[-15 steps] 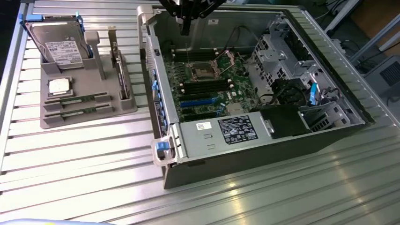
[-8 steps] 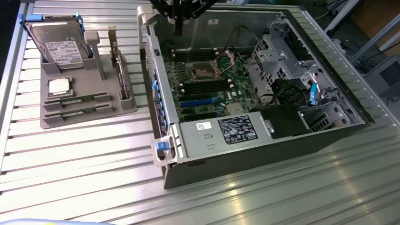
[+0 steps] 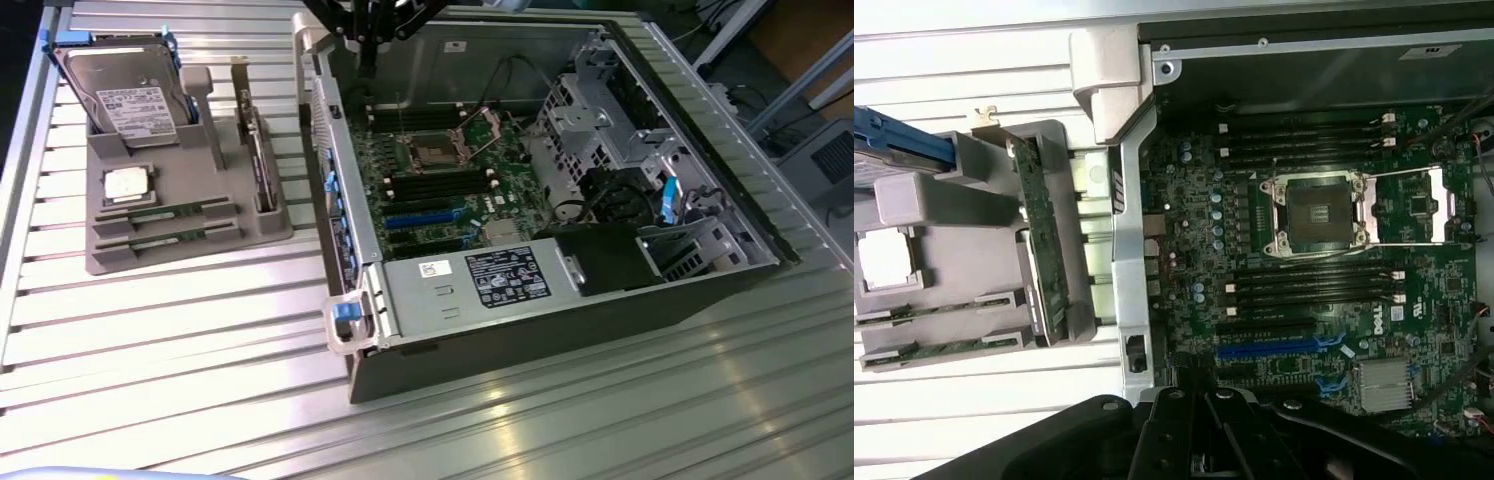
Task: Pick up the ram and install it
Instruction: 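Reach for the ram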
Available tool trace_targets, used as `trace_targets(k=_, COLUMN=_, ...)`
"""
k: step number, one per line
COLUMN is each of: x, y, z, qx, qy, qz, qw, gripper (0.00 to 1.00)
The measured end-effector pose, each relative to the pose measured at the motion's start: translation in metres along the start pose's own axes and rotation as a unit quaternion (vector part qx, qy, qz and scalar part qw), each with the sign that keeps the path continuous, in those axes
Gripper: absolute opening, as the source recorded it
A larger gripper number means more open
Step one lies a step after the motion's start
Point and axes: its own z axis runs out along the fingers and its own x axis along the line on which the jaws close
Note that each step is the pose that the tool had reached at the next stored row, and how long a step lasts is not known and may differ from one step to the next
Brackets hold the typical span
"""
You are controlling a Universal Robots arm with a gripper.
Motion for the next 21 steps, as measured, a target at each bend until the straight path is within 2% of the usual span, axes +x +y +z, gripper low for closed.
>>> trace_targets(k=10, x=0.018, y=-0.0013, z=-0.0004, qx=0.0037, qy=-0.0003, qz=0.000, qw=1.0000, gripper=0.11)
trace_targets(k=21, x=0.030, y=-0.0022, z=-0.0008, qx=0.0064, qy=-0.0006, qz=0.000, qw=1.0000, gripper=0.11)
